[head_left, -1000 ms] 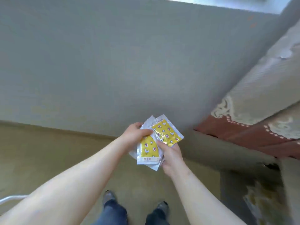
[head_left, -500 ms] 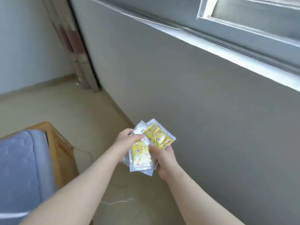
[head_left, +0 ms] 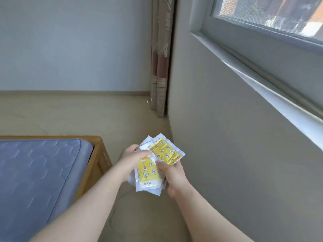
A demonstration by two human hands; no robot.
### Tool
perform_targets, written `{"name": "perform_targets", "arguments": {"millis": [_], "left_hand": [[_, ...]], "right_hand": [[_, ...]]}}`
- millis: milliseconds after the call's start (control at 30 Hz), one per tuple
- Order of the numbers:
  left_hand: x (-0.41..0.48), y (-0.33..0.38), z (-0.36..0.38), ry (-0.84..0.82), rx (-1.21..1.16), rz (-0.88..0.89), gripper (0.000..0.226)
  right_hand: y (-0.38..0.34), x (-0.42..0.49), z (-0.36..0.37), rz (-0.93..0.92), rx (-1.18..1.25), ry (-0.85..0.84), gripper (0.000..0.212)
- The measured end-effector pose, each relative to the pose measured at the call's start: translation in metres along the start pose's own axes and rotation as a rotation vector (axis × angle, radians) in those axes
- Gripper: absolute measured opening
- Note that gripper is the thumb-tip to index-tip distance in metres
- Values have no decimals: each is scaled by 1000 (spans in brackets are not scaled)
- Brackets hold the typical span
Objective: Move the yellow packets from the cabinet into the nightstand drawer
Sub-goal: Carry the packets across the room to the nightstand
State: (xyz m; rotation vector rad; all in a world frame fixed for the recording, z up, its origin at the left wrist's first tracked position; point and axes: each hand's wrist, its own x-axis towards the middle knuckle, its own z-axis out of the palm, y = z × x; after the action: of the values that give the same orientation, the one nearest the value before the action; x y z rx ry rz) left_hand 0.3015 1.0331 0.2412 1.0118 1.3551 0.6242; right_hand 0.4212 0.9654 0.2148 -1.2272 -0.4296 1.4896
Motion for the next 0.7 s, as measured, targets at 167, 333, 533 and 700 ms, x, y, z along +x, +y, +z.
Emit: {"name": "perform_targets", "arguments": {"millis": [167,333,533,700], "left_hand": [[40,29,-5,161,-58,-8,20],[90,54,-19,243,-65,-9,23],[186,93,-51,260,-88,0,22],[295,138,-114,317,-143,-9,18]], "right_hand": [[-37,59,14,70,-70,-129,25],[-60,118,33,118,-114,-203,23],[-87,222,72,124,-135,-241,25],[-105,341,145,135,-176,-273,27]]}}
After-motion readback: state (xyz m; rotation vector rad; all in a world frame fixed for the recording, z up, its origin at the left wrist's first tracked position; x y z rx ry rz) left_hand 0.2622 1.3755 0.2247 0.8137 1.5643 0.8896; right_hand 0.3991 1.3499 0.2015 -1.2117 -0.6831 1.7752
